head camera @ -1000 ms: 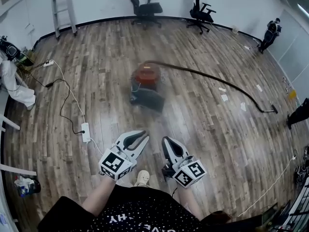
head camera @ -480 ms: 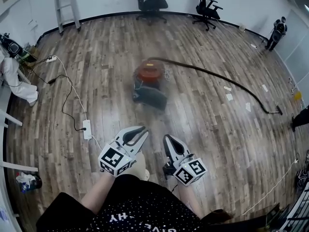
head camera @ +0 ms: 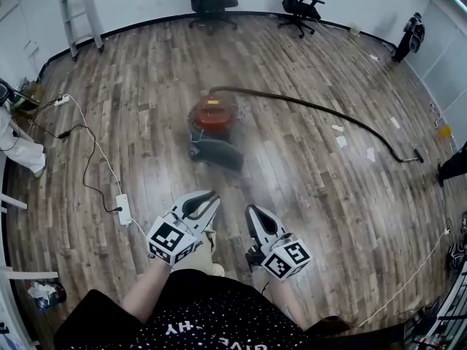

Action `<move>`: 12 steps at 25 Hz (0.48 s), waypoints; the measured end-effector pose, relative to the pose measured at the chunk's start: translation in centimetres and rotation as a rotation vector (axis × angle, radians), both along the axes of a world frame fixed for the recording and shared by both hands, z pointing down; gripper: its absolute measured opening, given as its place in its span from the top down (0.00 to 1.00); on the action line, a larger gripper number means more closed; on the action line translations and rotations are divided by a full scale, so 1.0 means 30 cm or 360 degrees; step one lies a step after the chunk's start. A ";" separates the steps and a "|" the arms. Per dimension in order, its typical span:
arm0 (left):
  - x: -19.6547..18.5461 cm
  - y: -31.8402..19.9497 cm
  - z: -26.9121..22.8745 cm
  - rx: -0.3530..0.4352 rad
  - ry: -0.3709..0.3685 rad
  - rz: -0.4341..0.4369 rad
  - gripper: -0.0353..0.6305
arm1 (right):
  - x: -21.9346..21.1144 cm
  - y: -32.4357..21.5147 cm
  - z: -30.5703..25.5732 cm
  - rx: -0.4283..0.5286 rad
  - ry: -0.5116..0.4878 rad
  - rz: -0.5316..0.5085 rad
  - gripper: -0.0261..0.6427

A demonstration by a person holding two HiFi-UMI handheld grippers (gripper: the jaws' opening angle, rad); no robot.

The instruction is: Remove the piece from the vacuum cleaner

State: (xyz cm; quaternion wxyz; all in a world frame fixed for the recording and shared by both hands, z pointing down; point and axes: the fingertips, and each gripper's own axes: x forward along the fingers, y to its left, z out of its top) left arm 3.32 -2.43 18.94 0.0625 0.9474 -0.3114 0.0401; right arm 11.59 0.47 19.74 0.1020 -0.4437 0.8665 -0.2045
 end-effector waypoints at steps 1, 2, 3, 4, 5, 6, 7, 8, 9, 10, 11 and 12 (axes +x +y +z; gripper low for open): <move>0.000 -0.048 0.002 0.0002 -0.0005 0.0001 0.87 | 0.002 -0.045 0.005 -0.0011 0.0005 0.0000 0.94; -0.004 -0.097 0.001 0.0009 -0.0011 0.0000 0.87 | -0.002 -0.090 0.009 -0.0019 0.0012 -0.0008 0.94; -0.011 -0.146 0.001 0.0016 -0.0015 -0.0004 0.87 | -0.009 -0.136 0.013 -0.0025 0.0020 -0.0020 0.94; -0.019 -0.195 0.004 0.0014 -0.0015 -0.0011 0.87 | -0.015 -0.183 0.016 -0.0030 0.0027 -0.0032 0.94; -0.026 -0.245 0.010 0.0004 -0.0008 -0.0020 0.87 | -0.017 -0.231 0.018 -0.0034 0.0032 -0.0039 0.94; -0.032 -0.296 0.016 -0.0012 0.0004 -0.0028 0.87 | -0.015 -0.282 0.020 -0.0037 0.0036 -0.0039 0.94; -0.037 -0.347 0.022 -0.0026 0.0015 -0.0034 0.87 | -0.011 -0.335 0.021 -0.0040 0.0039 -0.0037 0.94; -0.041 -0.400 0.027 -0.0034 0.0017 -0.0035 0.87 | -0.010 -0.389 0.020 -0.0041 0.0042 -0.0039 0.94; -0.044 -0.454 0.033 -0.0035 0.0008 -0.0033 0.87 | -0.011 -0.443 0.019 -0.0040 0.0045 -0.0050 0.94; -0.046 -0.509 0.040 -0.0032 -0.0014 -0.0027 0.87 | -0.016 -0.494 0.018 -0.0041 0.0051 -0.0071 0.94; -0.048 -0.562 0.049 -0.0026 -0.0044 -0.0017 0.87 | -0.021 -0.543 0.020 -0.0046 0.0058 -0.0092 0.94; -0.051 -0.613 0.059 -0.0018 -0.0073 -0.0003 0.87 | -0.026 -0.588 0.025 -0.0052 0.0064 -0.0110 0.94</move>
